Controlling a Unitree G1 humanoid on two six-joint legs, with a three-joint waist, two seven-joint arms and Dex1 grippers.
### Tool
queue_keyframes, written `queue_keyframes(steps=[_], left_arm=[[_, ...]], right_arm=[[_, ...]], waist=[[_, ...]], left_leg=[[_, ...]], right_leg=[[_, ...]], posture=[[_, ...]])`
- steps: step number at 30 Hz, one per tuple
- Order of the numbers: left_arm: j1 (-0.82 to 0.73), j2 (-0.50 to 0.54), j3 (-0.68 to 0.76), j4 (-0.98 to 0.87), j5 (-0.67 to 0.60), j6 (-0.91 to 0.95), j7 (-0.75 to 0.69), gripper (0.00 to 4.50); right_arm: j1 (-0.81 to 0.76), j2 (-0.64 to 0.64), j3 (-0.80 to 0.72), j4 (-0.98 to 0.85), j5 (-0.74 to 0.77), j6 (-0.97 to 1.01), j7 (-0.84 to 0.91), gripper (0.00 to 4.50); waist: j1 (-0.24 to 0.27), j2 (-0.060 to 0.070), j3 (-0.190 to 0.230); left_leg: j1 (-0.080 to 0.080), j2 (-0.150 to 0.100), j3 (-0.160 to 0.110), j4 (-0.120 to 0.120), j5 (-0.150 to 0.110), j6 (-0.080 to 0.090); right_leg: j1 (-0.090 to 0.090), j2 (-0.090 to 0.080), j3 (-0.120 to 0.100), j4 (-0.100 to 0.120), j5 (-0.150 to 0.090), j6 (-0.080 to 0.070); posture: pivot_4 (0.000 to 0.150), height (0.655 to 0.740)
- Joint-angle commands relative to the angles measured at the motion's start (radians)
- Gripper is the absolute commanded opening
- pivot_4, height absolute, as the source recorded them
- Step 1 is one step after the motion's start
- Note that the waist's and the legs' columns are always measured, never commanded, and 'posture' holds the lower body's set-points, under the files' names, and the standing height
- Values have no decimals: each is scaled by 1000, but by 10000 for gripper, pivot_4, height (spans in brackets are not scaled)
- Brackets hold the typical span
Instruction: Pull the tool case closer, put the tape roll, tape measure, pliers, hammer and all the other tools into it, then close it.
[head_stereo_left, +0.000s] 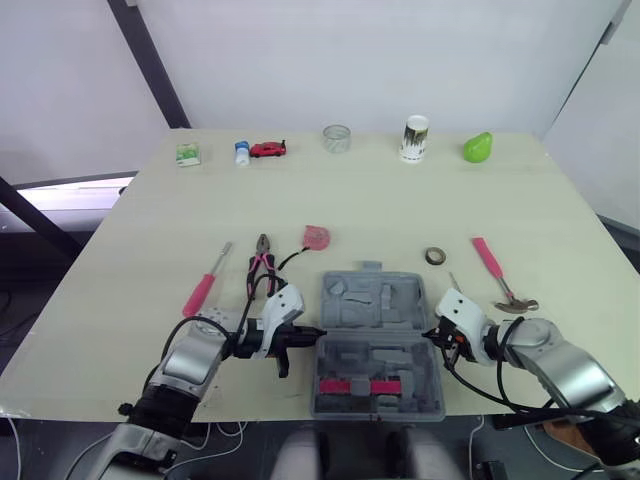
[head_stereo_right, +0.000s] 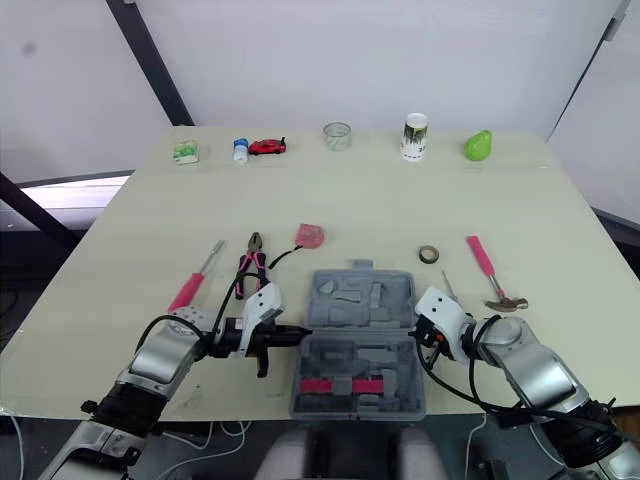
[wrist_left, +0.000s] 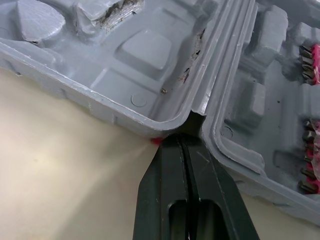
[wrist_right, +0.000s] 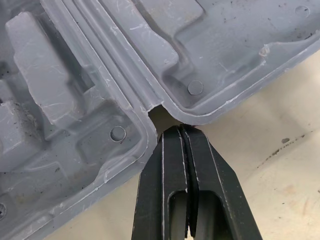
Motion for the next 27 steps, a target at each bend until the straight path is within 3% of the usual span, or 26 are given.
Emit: queue_keyframes(steps=[1, 27], left_arm=[[23, 14, -11, -49, -15, 17, -3, 396], [115, 49, -18, -127, -44, 36, 23, 396]], right_arm=[[9, -6, -14, -43, 14, 7, 8, 0], [75, -23, -22, -129, 43, 62, -1, 0]], waist=[[0, 0, 0], [0, 0, 0]], left_leg=[[0, 0, 0, 0, 0, 0], [1, 0, -2, 0, 0, 0]], right_leg=[[0, 0, 0, 0, 0, 0], [0, 0, 0, 0, 0, 0]], posture=[[1500, 7400], [1500, 7400]])
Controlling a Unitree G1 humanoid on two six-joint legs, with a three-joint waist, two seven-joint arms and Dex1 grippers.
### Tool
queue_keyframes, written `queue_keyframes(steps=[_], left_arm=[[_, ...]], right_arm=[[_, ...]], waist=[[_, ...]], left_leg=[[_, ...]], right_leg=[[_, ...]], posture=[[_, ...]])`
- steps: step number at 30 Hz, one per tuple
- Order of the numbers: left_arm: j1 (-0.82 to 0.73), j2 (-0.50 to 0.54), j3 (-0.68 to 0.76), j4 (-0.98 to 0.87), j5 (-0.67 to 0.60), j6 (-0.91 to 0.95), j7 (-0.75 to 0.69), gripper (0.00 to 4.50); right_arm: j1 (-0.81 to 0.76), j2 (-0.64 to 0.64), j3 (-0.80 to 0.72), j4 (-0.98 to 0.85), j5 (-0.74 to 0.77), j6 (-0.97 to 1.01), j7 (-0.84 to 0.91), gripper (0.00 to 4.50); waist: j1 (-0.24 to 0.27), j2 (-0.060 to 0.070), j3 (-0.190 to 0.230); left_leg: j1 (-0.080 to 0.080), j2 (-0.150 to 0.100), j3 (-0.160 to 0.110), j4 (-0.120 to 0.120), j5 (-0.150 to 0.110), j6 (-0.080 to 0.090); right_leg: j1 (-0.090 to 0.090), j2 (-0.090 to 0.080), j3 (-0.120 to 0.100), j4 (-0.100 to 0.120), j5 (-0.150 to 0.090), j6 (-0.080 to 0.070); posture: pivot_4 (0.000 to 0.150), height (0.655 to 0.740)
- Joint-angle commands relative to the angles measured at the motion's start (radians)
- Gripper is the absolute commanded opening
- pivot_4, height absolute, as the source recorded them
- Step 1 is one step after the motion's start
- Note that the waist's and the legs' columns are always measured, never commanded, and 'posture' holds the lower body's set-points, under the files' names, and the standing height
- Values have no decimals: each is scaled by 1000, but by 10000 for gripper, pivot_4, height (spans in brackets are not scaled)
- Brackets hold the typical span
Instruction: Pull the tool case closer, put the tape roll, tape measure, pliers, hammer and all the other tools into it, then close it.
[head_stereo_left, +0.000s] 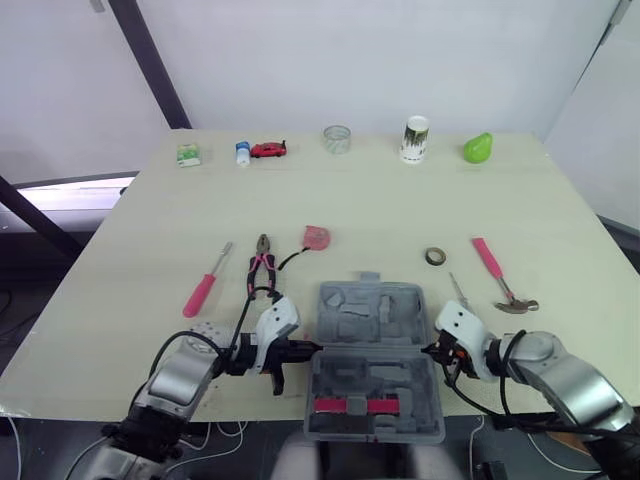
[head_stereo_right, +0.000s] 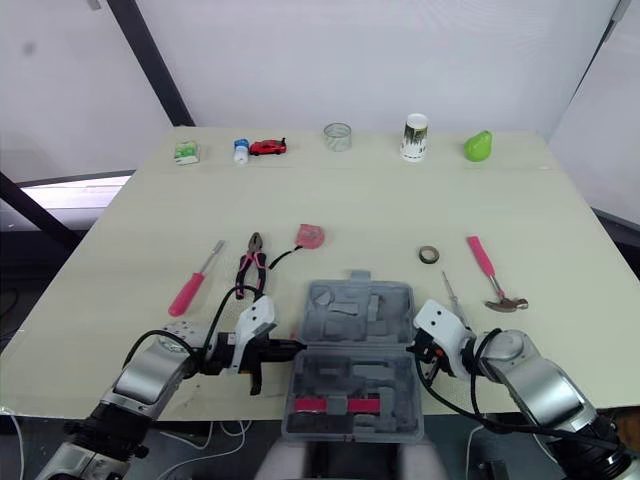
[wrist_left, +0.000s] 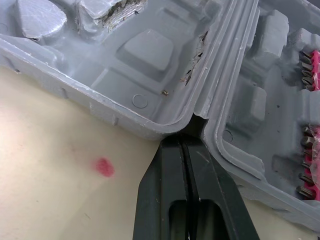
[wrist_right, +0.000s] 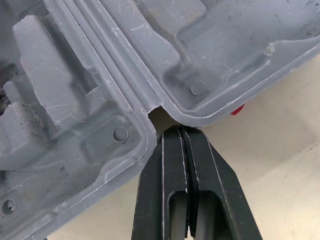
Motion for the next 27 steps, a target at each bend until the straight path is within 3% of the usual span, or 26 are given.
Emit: queue_keyframes(steps=[1, 21, 27], left_arm=[[22, 10, -20, -28, -7, 13, -2, 396], [29, 30, -11, -193, -38, 171, 45, 396], [77, 41, 135, -199, -116, 151, 76, 396]], right_arm=[[9, -11, -20, -40, 14, 5, 1, 0], [28, -22, -41, -48, 10, 4, -24, 0], [84, -40, -188, -73, 44, -17, -50, 0]], waist=[[0, 0, 0], [1, 0, 0], [1, 0, 0]], left_leg=[[0, 0, 0, 0, 0, 0], [0, 0, 0, 0, 0, 0], [0, 0, 0, 0, 0, 0]], right_leg=[[0, 0, 0, 0, 0, 0], [0, 0, 0, 0, 0, 0], [0, 0, 0, 0, 0, 0]], posture=[[1500, 7400], [1500, 7400], [1500, 7400]])
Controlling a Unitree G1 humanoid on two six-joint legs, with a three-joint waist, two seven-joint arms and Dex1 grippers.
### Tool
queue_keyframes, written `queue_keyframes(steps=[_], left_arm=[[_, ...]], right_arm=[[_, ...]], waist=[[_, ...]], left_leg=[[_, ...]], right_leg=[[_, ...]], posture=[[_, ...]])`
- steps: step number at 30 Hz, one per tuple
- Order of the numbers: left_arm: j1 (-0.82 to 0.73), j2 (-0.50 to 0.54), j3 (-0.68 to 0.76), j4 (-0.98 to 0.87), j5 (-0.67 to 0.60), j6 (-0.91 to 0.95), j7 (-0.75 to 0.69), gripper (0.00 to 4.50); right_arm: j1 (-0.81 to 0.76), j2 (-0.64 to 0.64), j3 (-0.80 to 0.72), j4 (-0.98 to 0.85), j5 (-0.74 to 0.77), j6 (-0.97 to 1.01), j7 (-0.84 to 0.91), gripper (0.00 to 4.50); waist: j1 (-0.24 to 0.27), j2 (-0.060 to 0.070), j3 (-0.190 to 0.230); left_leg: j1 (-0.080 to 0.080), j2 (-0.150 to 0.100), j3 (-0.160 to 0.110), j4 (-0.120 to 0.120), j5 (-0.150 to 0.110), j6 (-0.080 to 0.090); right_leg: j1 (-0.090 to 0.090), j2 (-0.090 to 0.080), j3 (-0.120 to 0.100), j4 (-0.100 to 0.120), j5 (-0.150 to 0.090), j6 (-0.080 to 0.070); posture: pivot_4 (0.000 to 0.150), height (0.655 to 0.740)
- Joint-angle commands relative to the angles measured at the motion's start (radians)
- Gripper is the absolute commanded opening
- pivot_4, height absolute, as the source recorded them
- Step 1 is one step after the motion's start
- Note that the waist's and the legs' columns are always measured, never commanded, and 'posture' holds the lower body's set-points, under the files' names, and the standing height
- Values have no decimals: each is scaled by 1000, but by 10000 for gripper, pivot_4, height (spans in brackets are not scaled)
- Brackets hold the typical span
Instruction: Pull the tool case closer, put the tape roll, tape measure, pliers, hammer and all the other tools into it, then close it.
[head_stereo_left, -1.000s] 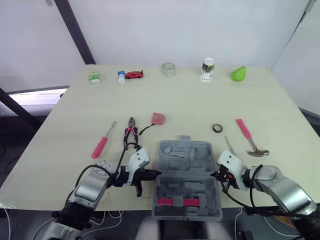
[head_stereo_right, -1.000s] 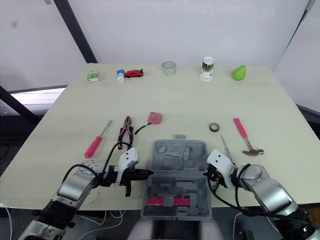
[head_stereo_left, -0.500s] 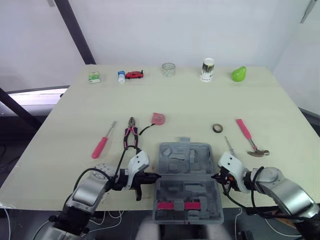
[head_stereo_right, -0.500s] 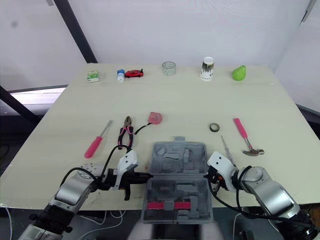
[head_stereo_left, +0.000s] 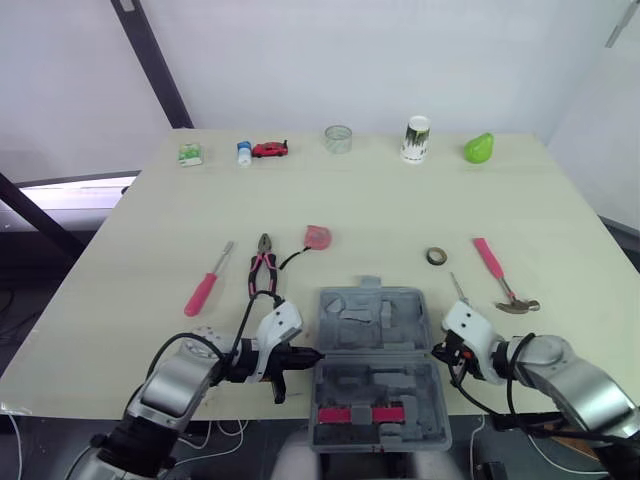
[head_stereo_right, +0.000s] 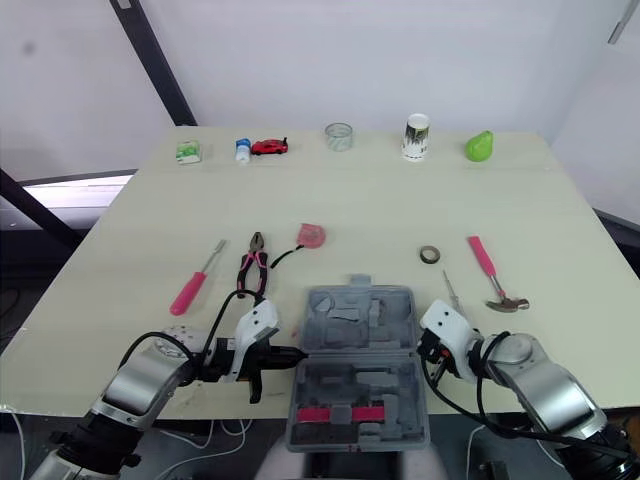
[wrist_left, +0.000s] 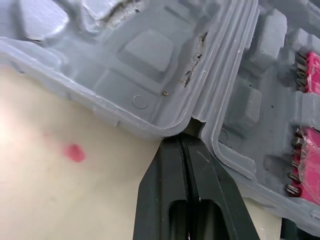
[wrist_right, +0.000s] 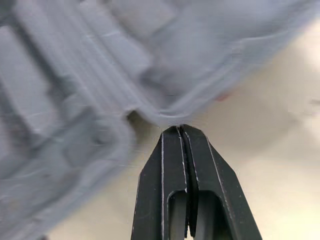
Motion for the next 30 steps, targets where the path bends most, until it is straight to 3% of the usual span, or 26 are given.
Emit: queue_keyframes(steps=[1, 4, 7, 11, 14, 16, 17, 18, 22, 23, 30], left_arm=[[34, 6, 139, -32, -84, -33, 18, 396], [63, -23, 238, -31, -149, -69, 38, 396], [61, -85, 330, -39, -214, -89, 99, 396], [47, -140, 410, -48, -282, -100, 155, 396], [70, -145, 457, -39, -317, -133, 147, 14197], [113, -120, 508, -8, -327, -159, 127, 17005], [131, -110, 535, 7, -337, -160, 124, 21510], [160, -90, 566, 29, -339, -173, 107, 23136], [269, -31, 655, 115, -335, -221, 60, 40310], [284, -24, 670, 132, -335, -231, 56, 43906], [325, 8, 708, 254, -314, -312, 19, 43906]], right_arm=[[58, -18, -144, -53, 41, -37, -5, 0], [137, -1, -273, -87, 79, -129, -1, 0], [201, 87, -390, -116, 148, -348, 28, 0], [154, 172, -485, -94, 282, -361, 19, 0], [158, 159, -522, -83, 293, -403, 35, 13952], [240, 136, -582, -103, 307, -429, 72, 19622], [287, 129, -622, -112, 320, -436, 88, 23643], [353, 122, -684, -118, 337, -442, 111, 25987], [565, 108, -869, -102, 384, -477, 183, 44135], [591, 107, -892, -95, 388, -484, 193, 45000], [670, 90, -978, -8, 394, -525, 249, 45000]], waist=[[0, 0, 0], [3, 0, 0], [4, 0, 0], [-2, 0, 0], [-2, 0, 0], [1, 0, 0], [3, 0, 0], [5, 0, 0], [0, 0, 0], [-1, 0, 0], [-2, 0, 0]], left_leg=[[0, 0, 0, 0, 0, 0], [0, 1, -1, 0, 0, 0], [0, 1, -1, 0, 0, 0], [4, 1, 0, 0, 0, 0], [10, 1, 4, -1, 0, 0], [13, 1, 5, -5, 0, 0], [13, 1, 6, -5, 0, 0], [13, 1, 6, -5, 0, 0], [13, 1, 8, -8, 0, 0], [14, 2, 10, -8, 0, 0], [28, 4, 14, -7, 0, 0]], right_leg=[[0, 0, 0, 0, 0, 0], [0, 0, -1, 0, 0, 0], [0, 0, -1, -1, 0, 0], [5, 0, 1, 0, 0, 0], [7, 0, 4, 0, 0, 0], [9, 0, 5, -1, 0, 0], [9, 0, 5, -1, 0, 0], [9, 0, 5, -2, 0, 0], [9, 0, 6, -4, -1, -1], [9, -1, 7, -3, -1, 0], [17, -1, 10, -3, -5, -1]], posture=[[1500, 7400], [1500, 7400], [1500, 7400], [1500, 7400], [1500, 7400], [1500, 7400], [1500, 7400], [1500, 7400], [1500, 7400], [1500, 7400], [1500, 7400]])
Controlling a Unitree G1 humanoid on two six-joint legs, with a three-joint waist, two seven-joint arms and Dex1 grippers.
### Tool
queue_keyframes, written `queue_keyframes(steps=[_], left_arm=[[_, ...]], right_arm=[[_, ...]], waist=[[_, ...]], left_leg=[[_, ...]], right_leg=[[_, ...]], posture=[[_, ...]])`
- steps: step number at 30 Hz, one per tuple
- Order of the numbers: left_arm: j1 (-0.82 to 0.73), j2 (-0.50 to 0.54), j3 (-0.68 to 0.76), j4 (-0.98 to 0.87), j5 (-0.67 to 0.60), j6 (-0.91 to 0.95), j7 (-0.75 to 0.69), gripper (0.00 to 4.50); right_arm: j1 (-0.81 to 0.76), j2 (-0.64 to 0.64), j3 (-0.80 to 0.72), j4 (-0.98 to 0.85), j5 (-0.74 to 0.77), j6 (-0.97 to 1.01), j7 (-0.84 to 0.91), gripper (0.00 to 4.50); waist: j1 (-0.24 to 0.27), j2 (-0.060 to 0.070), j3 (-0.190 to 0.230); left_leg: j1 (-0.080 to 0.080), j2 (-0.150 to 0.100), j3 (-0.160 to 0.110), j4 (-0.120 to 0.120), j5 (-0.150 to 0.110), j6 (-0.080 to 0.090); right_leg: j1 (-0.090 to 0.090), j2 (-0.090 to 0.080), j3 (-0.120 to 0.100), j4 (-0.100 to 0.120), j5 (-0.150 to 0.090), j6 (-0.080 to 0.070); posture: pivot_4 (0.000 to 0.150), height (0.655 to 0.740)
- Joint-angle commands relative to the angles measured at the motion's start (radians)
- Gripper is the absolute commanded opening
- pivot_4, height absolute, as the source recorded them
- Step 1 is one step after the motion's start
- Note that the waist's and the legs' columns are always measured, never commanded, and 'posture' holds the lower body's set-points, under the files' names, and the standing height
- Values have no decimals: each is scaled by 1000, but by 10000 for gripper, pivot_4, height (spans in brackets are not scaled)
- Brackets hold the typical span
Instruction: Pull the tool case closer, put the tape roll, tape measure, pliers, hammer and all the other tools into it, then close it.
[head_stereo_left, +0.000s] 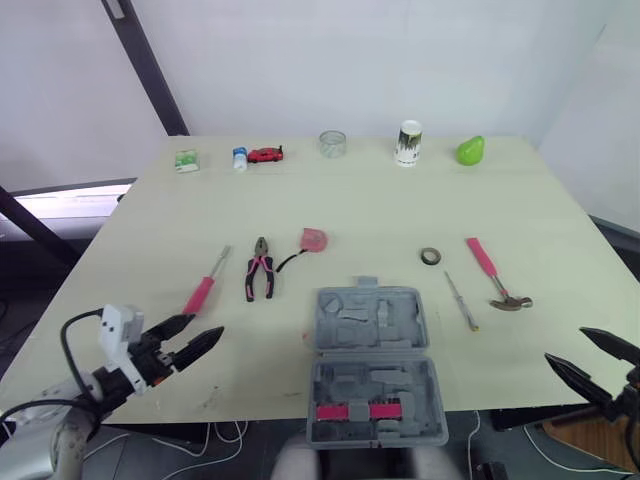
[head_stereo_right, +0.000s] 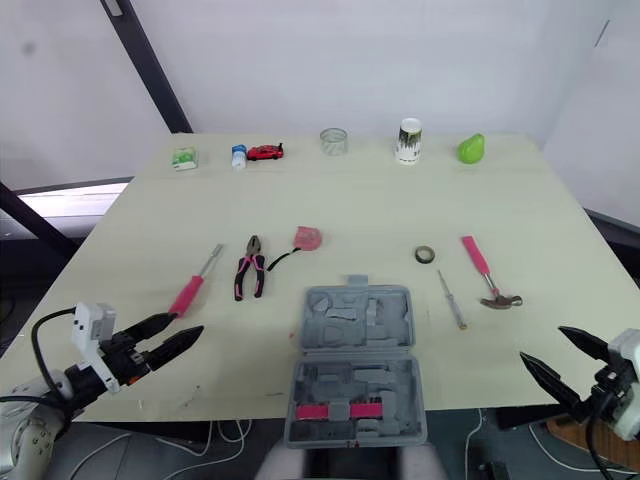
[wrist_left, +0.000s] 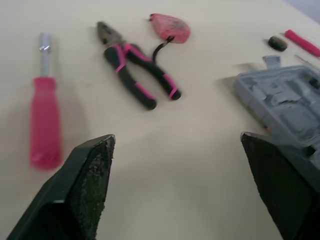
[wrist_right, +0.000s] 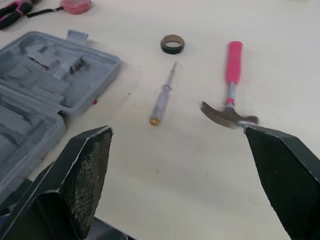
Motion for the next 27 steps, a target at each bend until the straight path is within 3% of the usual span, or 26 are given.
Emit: queue_keyframes(steps=[1, 5, 12, 15, 19, 21, 27], left_arm=[[-1, 16, 29, 22, -5, -46, -18, 43906], [-7, 4, 9, -6, -17, -43, -5, 43906], [-83, -27, -88, -221, -76, 44, 48, 43906], [-165, -45, -165, -331, -112, 90, 81, 43906], [-226, -69, -218, -372, -169, 119, 68, 43906], [-243, -58, -242, -384, -184, 132, 45, 43906], [-285, -44, -257, -385, -237, 130, -29, 43906]], right_arm=[[3, -23, -45, 22, 17, -35, 25, 45000], [-39, -41, -21, 34, 13, -33, 5, 45000], [-251, -179, 173, -8, -38, 114, -93, 45000], [-464, -342, 401, 47, -174, 236, -126, 45000], [-778, -393, 623, 186, -231, 361, -109, 45000], [-921, -380, 731, 270, -279, 388, -87, 45000], [-1373, -183, 1007, 732, -471, 340, -46, 45000]], waist=[[0, 0, 0], [2, 0, 0], [1, 0, 0], [-3, 1, 2], [-2, 0, 3], [-5, -1, 3], [-10, 0, 4]], left_leg=[[1, 1, 0, -1, 0, 0], [0, 0, 1, -1, 0, 0], [0, 0, 1, -1, 0, 0], [0, -1, 3, -2, 0, 0], [0, -3, 2, -2, 0, 0], [-1, -3, 1, -2, 0, 0], [-14, -1, 0, -3, 0, 0]], right_leg=[[1, -1, 0, 0, 0, 0], [1, -3, 0, -1, 2, -4], [1, -4, 1, 0, 2, -4], [1, -3, 3, -1, 2, -3], [0, 0, 4, -1, 4, -1], [-1, 2, 4, -1, 4, 0], [-14, 6, 5, 1, 5, -1]], posture=[[1500, 7400], [1500, 7400], [1500, 7400], [1500, 7400], [1500, 7400], [1500, 7400], [1500, 7400]])
